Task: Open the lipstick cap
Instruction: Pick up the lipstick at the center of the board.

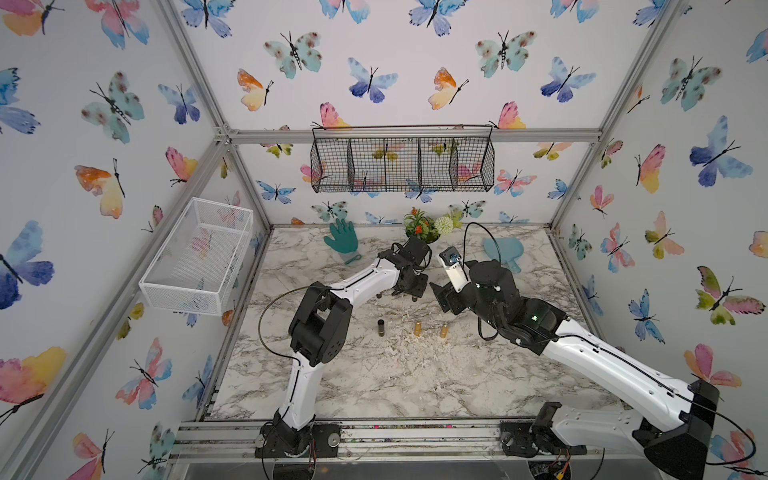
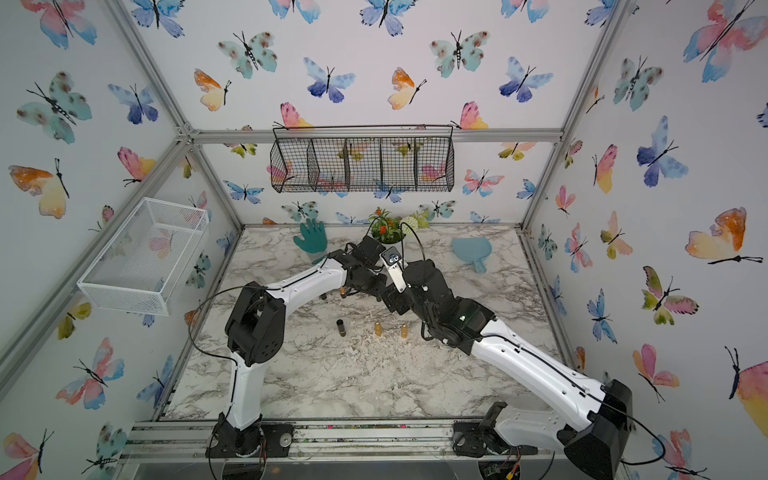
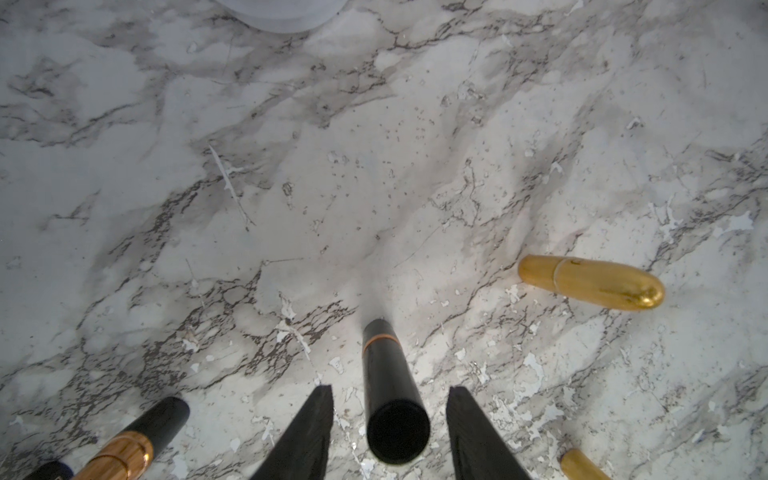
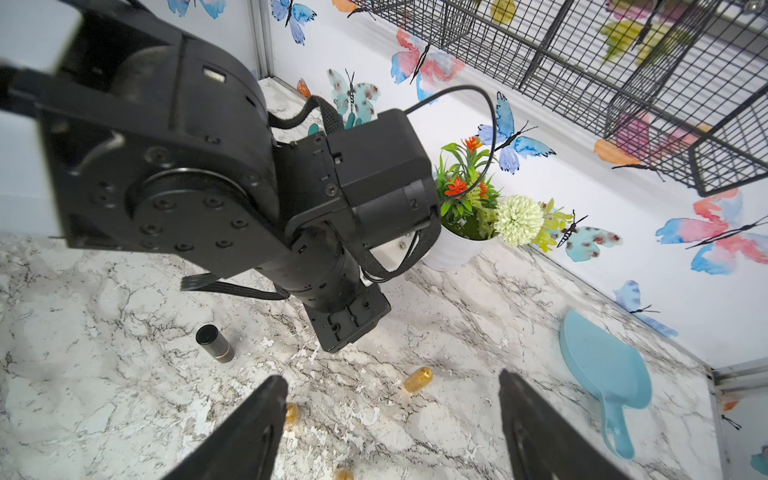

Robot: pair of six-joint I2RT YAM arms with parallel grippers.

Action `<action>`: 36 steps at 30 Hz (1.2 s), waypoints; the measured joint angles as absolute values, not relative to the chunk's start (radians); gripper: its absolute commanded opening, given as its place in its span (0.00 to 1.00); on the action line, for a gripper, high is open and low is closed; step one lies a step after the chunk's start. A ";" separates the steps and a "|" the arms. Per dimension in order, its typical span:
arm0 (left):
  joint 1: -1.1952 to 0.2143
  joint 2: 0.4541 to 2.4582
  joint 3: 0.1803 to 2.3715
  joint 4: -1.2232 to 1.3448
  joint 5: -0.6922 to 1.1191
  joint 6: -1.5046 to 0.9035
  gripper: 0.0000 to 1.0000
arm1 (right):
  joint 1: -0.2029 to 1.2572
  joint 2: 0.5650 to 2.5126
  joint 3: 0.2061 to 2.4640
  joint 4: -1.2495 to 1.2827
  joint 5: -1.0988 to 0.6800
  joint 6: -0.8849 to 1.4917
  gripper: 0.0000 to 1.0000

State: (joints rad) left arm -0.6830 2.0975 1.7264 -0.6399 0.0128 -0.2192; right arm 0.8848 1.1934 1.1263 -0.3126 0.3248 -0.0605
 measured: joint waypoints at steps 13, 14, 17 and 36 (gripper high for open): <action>-0.683 2.113 1.760 -0.645 0.013 -0.202 0.39 | 0.885 1.202 1.126 -0.306 0.324 -0.064 0.82; -0.683 2.115 1.762 -0.646 0.014 -0.201 0.39 | 0.885 1.202 1.126 -0.306 0.324 -0.064 0.82; -0.683 2.124 1.770 -0.646 0.014 -0.200 0.39 | 0.885 1.205 1.126 -0.306 0.324 -0.064 0.81; -0.683 2.149 1.770 -0.647 0.010 -0.187 0.21 | 0.885 1.219 1.126 -0.302 0.323 -0.065 0.79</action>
